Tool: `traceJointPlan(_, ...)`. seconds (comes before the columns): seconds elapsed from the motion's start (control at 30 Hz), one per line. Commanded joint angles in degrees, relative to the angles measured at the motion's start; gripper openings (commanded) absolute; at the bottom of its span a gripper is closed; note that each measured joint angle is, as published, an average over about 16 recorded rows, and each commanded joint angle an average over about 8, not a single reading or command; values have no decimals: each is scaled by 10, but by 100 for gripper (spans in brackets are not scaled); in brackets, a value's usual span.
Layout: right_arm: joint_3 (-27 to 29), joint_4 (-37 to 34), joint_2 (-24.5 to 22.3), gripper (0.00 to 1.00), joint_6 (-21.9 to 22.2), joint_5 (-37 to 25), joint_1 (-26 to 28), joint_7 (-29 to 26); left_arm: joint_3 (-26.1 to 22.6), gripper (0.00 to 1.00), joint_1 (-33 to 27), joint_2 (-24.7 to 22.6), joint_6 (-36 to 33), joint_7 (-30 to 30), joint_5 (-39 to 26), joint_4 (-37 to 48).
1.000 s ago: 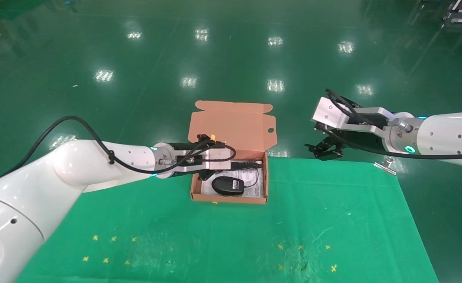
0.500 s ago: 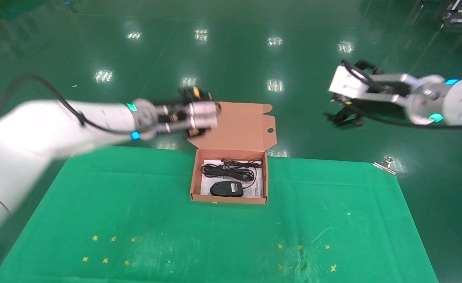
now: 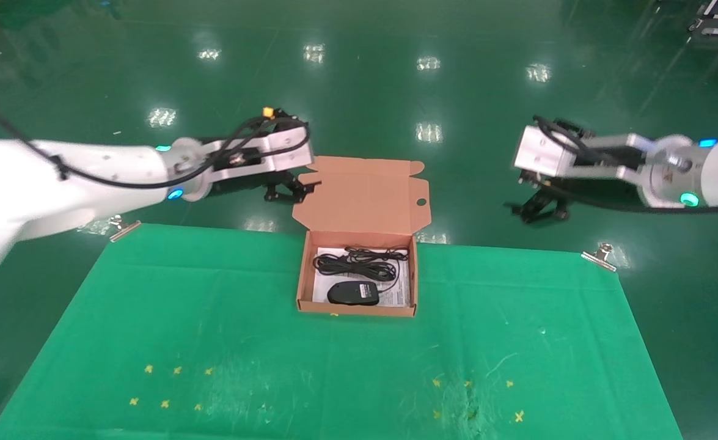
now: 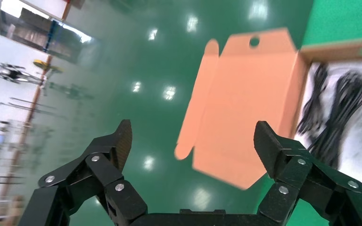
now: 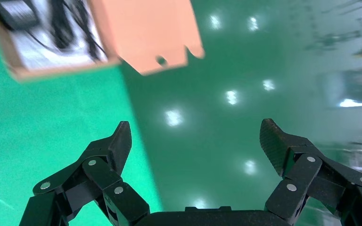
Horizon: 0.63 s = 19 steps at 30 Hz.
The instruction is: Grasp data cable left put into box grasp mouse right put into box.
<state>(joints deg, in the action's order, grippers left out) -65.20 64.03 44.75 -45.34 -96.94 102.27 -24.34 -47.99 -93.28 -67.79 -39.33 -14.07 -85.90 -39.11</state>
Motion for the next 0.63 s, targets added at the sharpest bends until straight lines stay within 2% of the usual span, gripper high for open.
traceJointPlan(0.03,19,4,-4,100,-16,21,-16,5,12,100,12,13,-18,10,17,-13)
traceJointPlan(0.53,162,32,-32,100,-133,182,-134,45,105,100,104,108,-152,81,144,-113)
traceJointPlan(0.63,177,34,-35,100,-145,198,-147,49,114,100,113,117,-166,89,157,-123)
